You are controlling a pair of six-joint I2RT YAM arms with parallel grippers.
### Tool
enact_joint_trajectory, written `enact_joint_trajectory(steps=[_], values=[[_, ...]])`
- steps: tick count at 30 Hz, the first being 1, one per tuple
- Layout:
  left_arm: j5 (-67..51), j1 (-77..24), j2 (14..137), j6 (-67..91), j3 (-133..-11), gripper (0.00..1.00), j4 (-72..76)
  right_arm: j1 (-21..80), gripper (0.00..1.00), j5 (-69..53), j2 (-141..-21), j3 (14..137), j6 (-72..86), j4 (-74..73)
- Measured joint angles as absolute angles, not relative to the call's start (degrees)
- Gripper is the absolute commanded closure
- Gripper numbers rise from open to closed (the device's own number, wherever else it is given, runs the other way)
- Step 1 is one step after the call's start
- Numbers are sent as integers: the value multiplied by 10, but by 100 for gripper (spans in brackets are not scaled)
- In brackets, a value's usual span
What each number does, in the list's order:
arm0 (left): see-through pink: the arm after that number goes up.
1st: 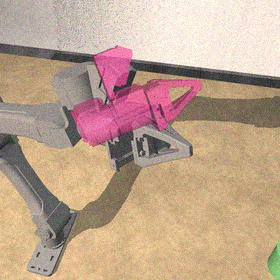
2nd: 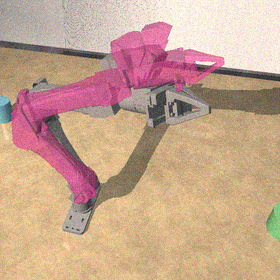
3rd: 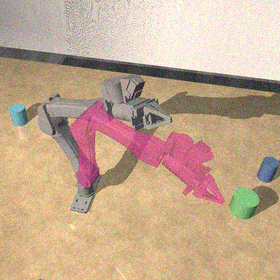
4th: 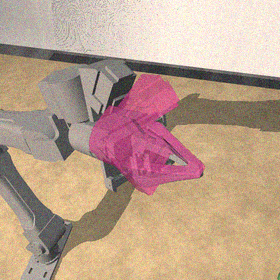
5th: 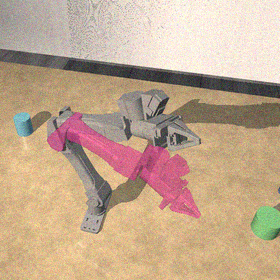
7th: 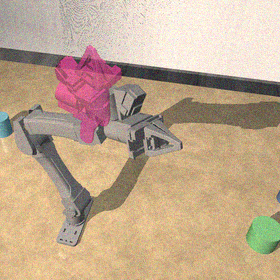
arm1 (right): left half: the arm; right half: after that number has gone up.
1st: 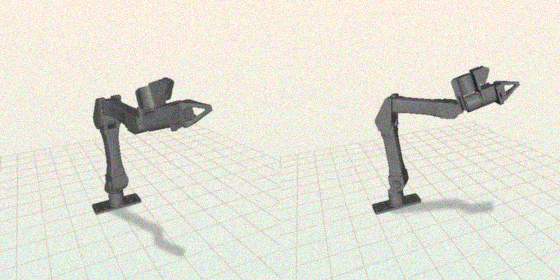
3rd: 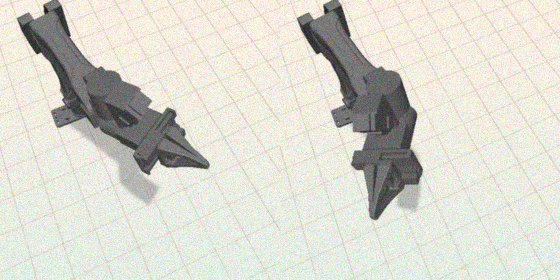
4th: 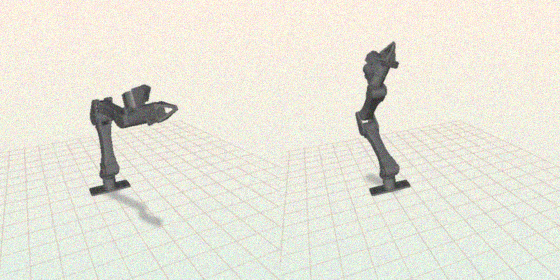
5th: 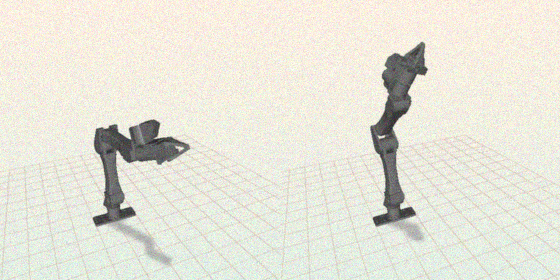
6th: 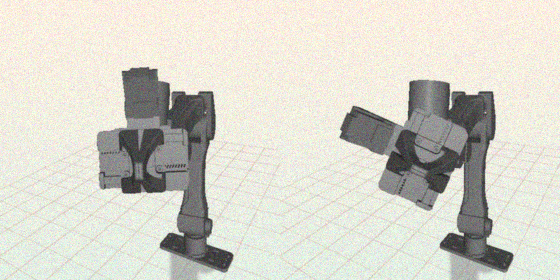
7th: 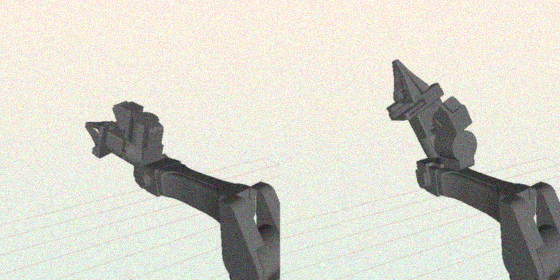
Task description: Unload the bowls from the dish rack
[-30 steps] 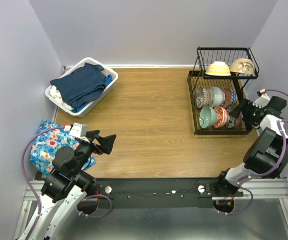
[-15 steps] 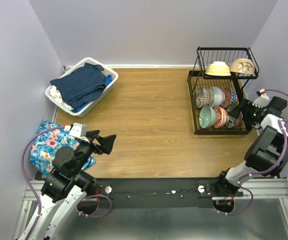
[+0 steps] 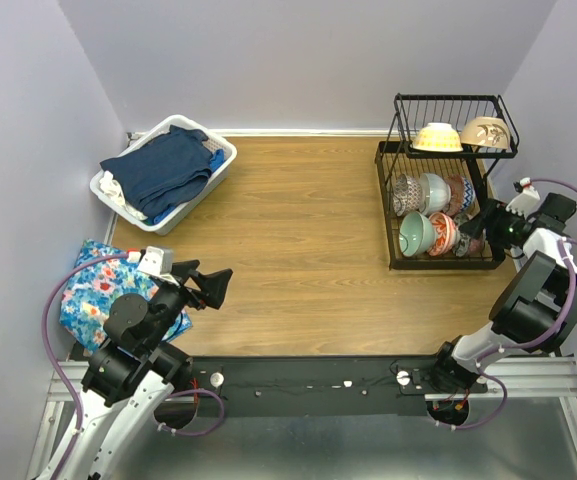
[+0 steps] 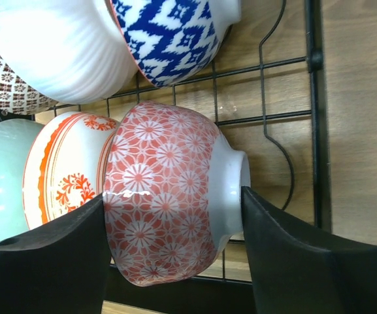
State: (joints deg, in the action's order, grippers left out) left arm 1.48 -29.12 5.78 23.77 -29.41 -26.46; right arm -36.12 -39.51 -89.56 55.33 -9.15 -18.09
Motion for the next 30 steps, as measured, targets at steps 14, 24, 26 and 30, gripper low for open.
enact_joint_trajectory(steps=[14,24,26,30], values=[[15,-291,51,237,-294,1,-264,-364,84,-388,-881,557,-91,-186],[15,-291,46,236,-294,1,-264,-364,99,-346,-845,552,-88,-194],[15,-291,46,236,-294,1,-264,-365,99,-343,-831,552,-80,-194],[15,-291,46,236,-294,1,-264,-363,99,-341,-804,552,-67,-194]])
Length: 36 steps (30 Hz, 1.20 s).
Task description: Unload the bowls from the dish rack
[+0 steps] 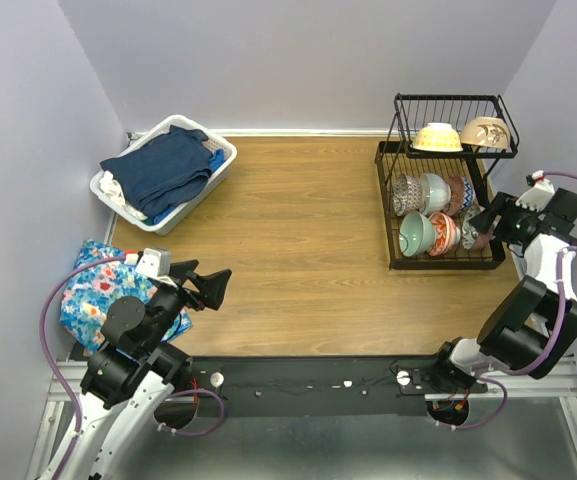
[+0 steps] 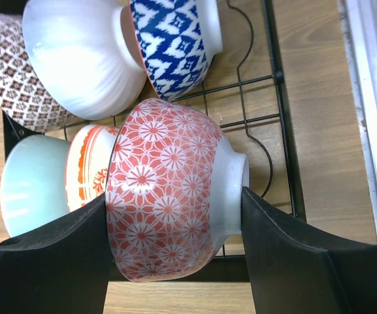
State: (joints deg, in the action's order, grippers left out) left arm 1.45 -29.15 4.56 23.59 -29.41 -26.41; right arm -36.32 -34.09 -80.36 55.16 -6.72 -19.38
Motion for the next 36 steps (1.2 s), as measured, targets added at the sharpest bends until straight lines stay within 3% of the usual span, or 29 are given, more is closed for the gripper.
enact_joint_trajectory(steps=[20,25,36], values=[[15,-292,65,237,-294,1,-261,-359,99,-290,-686,536,93,-153],[15,-292,131,244,-294,1,-242,-342,99,-306,-653,527,156,-119],[-17,-293,419,302,-355,1,-139,-227,99,-357,-610,488,260,-52]])
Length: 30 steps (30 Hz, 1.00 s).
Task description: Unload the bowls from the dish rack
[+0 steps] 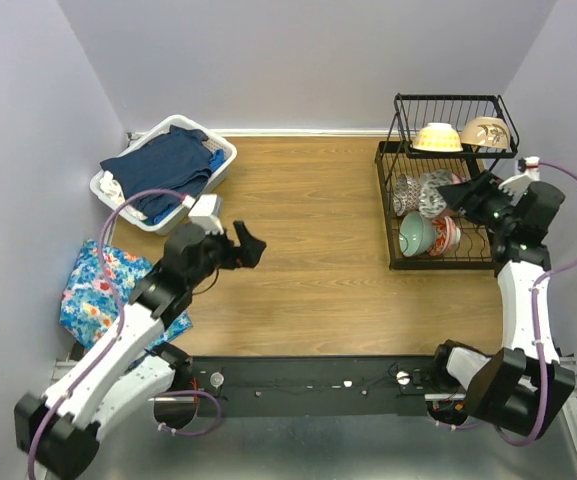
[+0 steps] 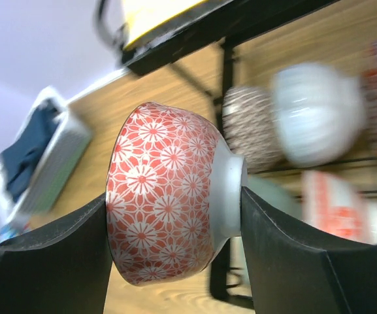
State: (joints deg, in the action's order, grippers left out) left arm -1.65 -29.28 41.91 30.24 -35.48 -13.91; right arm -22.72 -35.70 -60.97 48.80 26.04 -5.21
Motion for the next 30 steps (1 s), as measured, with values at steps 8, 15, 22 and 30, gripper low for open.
enact_joint_trajectory(steps=[8,15,22,30], values=[[-73,-303,619,410,-429,1,-6,-118,99,-396,-573,368,359,43],[-83,-373,742,466,-497,1,76,-55,99,-413,-530,274,435,115],[-80,-435,849,504,-561,3,125,-9,99,-416,-500,227,498,174],[-69,-475,929,524,-607,19,133,25,99,-416,-490,223,530,205]])
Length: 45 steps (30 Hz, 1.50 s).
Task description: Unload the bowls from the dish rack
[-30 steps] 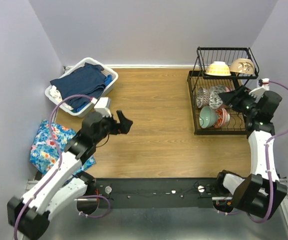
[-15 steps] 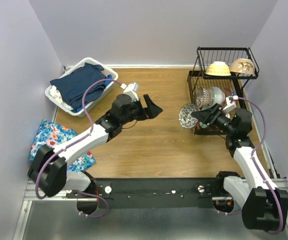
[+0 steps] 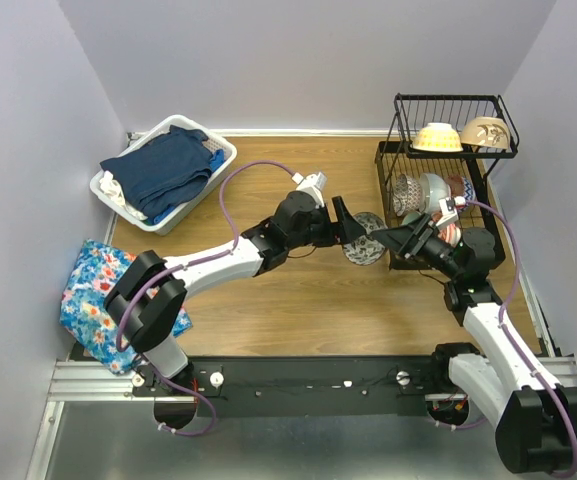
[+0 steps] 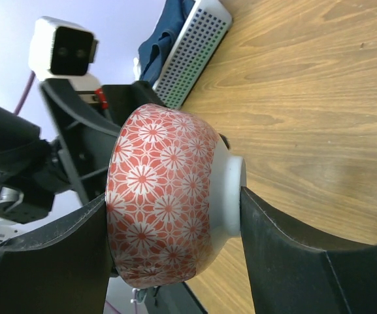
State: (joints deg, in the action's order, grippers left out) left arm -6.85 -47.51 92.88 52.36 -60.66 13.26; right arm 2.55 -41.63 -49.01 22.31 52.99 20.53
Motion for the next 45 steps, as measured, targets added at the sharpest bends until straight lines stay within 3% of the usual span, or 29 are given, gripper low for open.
enact_joint_trajectory(steps=[6,8,11,12,18,19,20,22,23,24,26,29,36,45], values=[[-67,-479,944,539,-601,43,143,39,99,-416,-490,223,549,218],[-67,-479,944,543,-594,48,152,43,99,-416,-490,223,556,224],[-69,-480,944,553,-585,63,173,45,99,-414,-491,223,557,226],[-71,-480,944,554,-583,73,178,46,99,-413,-492,223,557,226],[-83,-481,938,557,-571,99,201,48,97,-393,-495,223,561,224],[-79,-483,935,555,-570,100,198,48,93,-390,-498,223,558,224],[-78,-484,934,553,-570,100,196,49,78,-390,-498,223,555,223],[-76,-484,931,546,-570,100,185,52,58,-389,-499,223,552,220],[-75,-484,929,544,-570,100,180,52,38,-389,-499,223,552,218],[-72,-484,926,537,-570,100,172,53,29,-389,-499,223,549,213],[-66,-484,918,517,-575,100,148,55,12,-389,-499,223,541,206],[-44,-484,905,477,-578,100,106,58,0,-386,-499,234,517,175],[3,-449,894,406,-584,100,-4,62,0,-362,-493,307,432,81],[20,-311,925,358,-670,100,-137,72,0,-300,-491,365,318,-41]])
